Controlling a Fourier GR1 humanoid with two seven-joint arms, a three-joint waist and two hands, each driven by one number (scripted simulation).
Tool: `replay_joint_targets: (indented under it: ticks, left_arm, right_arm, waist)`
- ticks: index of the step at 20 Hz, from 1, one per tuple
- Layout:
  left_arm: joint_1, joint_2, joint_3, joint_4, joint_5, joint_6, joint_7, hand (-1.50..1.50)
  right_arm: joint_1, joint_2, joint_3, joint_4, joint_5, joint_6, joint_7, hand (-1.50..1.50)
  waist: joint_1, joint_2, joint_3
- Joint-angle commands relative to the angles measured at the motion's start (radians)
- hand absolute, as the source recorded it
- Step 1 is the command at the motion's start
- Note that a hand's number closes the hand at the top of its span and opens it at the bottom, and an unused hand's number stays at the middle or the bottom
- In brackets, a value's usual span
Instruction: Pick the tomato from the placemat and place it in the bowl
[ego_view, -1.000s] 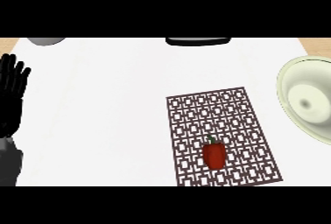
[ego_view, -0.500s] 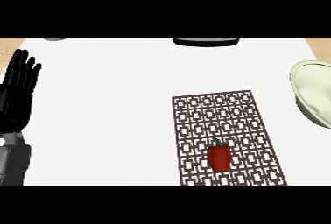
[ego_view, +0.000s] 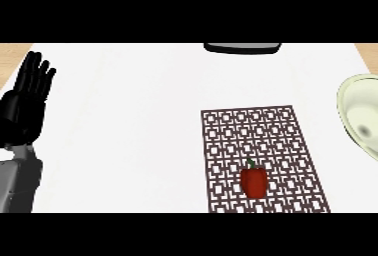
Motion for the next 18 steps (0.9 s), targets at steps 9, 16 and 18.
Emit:
replay_joint_targets:
  ticks: [9,16,18]
  left_arm:
    - [-0.015,-0.009,-0.016,0.008,-0.014,-0.001,-0.011,0.00]
    - [0.004,0.031,0.040,0.047,0.021,-0.037,-0.024,0.00]
    - [0.051,0.023,0.031,-0.032,0.007,-0.019,-0.008,0.00]
  right_arm:
    - [-0.160,0.151,0.265,-0.109,-0.008,0.156,0.020,1.50]
    - [-0.227,0.336,0.390,-0.211,0.022,0.054,0.200,1.50]
    - [-0.230,0.353,0.397,-0.173,0.066,-0.003,0.195,1.50]
  waist:
    - [0.002,-0.001,-0.001]
    - [-0.020,-0.007,-0.003]
    - [-0.023,-0.009,-0.002]
